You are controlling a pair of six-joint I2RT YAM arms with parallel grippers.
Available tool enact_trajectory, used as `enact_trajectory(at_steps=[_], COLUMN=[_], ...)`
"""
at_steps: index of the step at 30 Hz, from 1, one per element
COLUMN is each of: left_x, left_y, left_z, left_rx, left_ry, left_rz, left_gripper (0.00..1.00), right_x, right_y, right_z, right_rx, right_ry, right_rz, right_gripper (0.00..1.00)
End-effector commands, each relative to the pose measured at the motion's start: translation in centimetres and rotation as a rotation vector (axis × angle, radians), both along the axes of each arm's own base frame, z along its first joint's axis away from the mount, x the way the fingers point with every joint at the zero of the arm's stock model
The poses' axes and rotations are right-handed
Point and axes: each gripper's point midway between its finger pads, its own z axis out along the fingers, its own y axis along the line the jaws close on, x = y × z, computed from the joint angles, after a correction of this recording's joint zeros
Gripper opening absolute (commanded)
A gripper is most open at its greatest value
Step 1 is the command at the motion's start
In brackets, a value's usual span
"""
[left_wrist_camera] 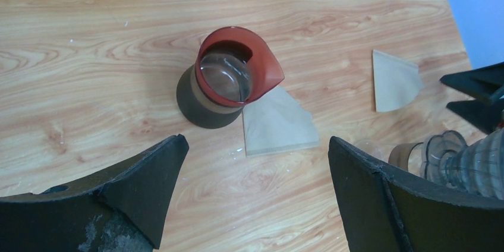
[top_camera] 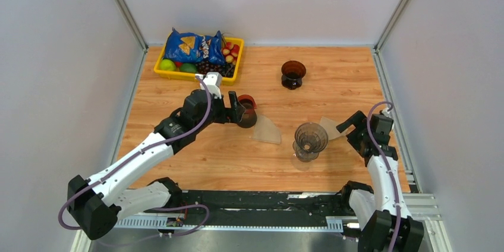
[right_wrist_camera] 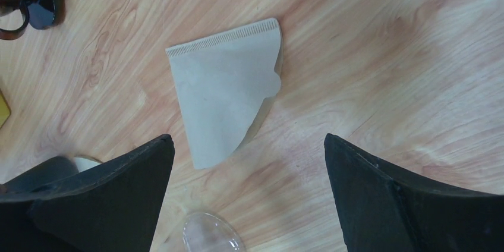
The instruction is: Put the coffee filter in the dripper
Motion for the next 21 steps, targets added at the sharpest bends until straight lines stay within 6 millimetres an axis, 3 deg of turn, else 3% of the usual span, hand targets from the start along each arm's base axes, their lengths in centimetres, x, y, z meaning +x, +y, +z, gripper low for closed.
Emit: enact_trajectory(at_steps=[1,21], left_x=[0.6,0.4], left_y=[0.1,0.8], left_z=[1.8,1.0], left_rx=[-0.066,-0.032], left_ry=[-0.079,-0.065], left_rz=[0.024,0.046], left_gripper=[1.00,1.00], right_x=[1.0,3.5], right_y=[1.7,2.7], right_z=[0.1,-2.1], right_rx=[0.122,0.277], right_ry=[-0.066,-0.131], right_rz=[0.010,-0.050], right_gripper=[1.00,0.78])
